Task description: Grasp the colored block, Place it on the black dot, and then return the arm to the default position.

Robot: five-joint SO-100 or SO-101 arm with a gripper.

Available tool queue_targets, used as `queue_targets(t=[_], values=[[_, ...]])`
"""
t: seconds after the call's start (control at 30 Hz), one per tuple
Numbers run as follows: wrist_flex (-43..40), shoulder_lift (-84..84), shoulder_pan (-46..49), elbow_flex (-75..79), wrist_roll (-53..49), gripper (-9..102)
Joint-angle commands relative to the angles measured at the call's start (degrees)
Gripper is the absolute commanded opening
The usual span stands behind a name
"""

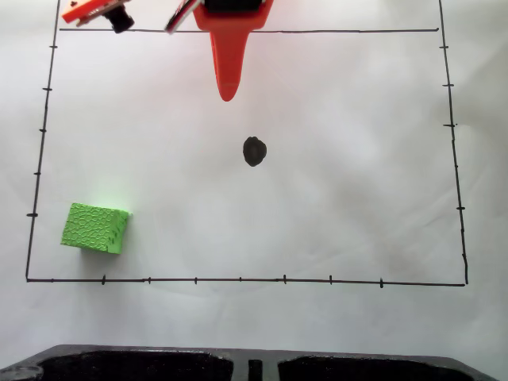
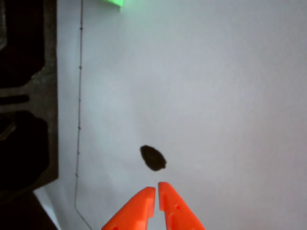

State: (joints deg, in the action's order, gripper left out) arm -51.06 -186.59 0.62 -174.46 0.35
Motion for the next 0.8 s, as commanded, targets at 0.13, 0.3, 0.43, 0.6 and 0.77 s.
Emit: queue_targets(t=[0.13, 0.3, 0.43, 0.6, 0.77], values=[[-0.2, -0.7, 0.4, 0.2, 0.3, 0], [-0.2, -0.7, 0.4, 0.2, 0.3, 0], [-0.2, -0.7, 0.4, 0.2, 0.3, 0], [-0.2, -0.7, -0.1, 0.2, -0.4, 0], [-0.2, -0.8, -0.7, 0.2, -1.1, 0]])
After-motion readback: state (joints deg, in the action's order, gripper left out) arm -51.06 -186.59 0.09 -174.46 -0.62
